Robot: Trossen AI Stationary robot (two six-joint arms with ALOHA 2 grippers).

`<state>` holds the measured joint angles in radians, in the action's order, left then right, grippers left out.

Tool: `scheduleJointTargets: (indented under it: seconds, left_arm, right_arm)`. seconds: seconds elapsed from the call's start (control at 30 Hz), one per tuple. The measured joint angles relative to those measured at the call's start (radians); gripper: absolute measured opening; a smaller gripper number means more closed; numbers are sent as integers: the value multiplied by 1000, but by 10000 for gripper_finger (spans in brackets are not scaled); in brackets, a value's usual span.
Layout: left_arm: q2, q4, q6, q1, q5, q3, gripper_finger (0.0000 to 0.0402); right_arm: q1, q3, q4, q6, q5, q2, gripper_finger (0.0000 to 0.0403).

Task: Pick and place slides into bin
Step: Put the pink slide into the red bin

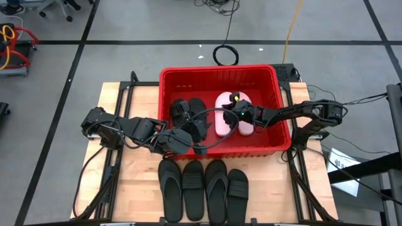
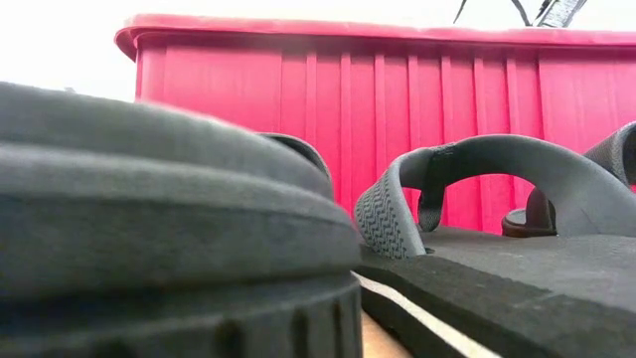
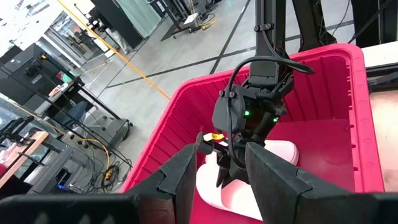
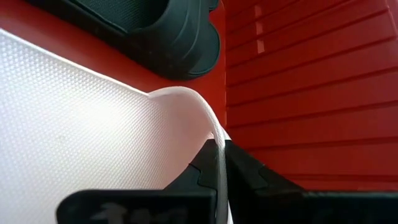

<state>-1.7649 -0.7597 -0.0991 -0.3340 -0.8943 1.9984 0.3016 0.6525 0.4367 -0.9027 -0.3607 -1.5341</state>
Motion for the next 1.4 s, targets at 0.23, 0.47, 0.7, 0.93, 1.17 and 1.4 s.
scheduleJointTargets:
  seconds: [0.23, 0.47, 0.7, 0.93, 1.17, 1.4]
  left_arm:
    - [0, 0, 6, 0, 0, 0, 147]
    - [0, 0, 6, 0, 0, 0, 147]
    - [0, 1, 6, 0, 0, 0, 147]
    - [0, 1, 6, 0, 0, 0, 147]
    - [0, 1, 6, 0, 0, 0, 147]
    - [0, 1, 6, 0, 0, 0, 147]
  right_arm:
    - [0, 0, 0, 0, 0, 0, 3]
    - [0, 0, 0, 0, 0, 0, 6]
    - [0, 0, -1, 0, 0, 0, 23]
    - [-1, 0, -1, 0, 0, 0, 34]
    - [0, 0, -14, 0, 0, 1, 57]
    - [-1, 0, -31, 7, 0, 1, 96]
